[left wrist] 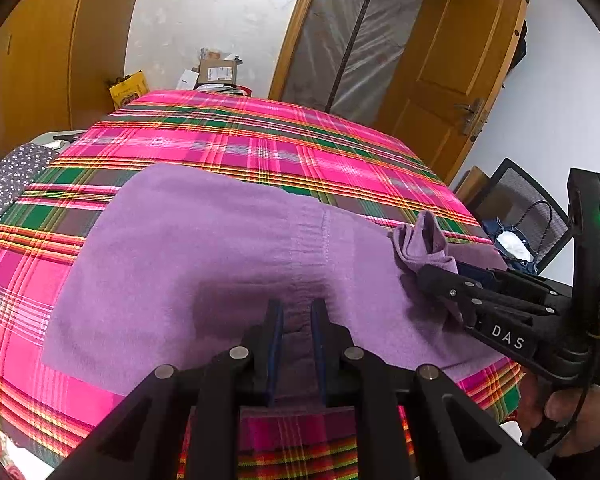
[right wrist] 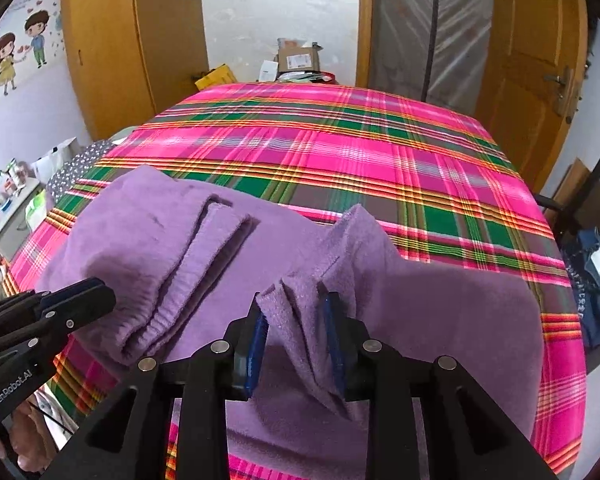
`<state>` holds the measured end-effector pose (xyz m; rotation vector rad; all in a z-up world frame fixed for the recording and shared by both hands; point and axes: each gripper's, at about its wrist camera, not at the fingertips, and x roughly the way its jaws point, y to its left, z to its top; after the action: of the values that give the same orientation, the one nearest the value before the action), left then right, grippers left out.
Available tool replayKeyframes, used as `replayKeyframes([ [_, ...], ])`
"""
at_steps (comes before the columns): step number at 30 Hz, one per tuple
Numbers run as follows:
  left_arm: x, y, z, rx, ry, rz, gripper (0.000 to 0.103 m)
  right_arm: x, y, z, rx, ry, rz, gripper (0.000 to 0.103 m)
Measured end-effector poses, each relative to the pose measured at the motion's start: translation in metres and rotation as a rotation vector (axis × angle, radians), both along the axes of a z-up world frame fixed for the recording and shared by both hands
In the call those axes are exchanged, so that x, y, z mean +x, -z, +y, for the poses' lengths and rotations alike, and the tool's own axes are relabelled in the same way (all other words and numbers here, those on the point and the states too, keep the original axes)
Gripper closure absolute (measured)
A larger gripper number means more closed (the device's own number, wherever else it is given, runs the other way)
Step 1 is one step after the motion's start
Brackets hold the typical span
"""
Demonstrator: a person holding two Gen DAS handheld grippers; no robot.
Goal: Fold clothes
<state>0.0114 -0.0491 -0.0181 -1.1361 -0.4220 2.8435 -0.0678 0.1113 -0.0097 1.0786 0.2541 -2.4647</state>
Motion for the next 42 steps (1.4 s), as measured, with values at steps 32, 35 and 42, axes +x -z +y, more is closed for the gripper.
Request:
replayKeyframes([
  [32,-0.056,0.009,0.054,0.198,0.254,-0.034,0.072,0.001,-0.015,0.101,-0.252,0.113,0.020,0.056],
  [35,-0.058,0.003,0.065,0.154,0.280,0.009,0.072,-0.001,-0.010,0.103,-0.251,0.116,0.002,0.056],
  [42,-0.076,0.011,0.089,0.033,0.357,0.004,0.072,-0.003,-0.006,0.107,-0.255,0.134,-0.014,0.056],
])
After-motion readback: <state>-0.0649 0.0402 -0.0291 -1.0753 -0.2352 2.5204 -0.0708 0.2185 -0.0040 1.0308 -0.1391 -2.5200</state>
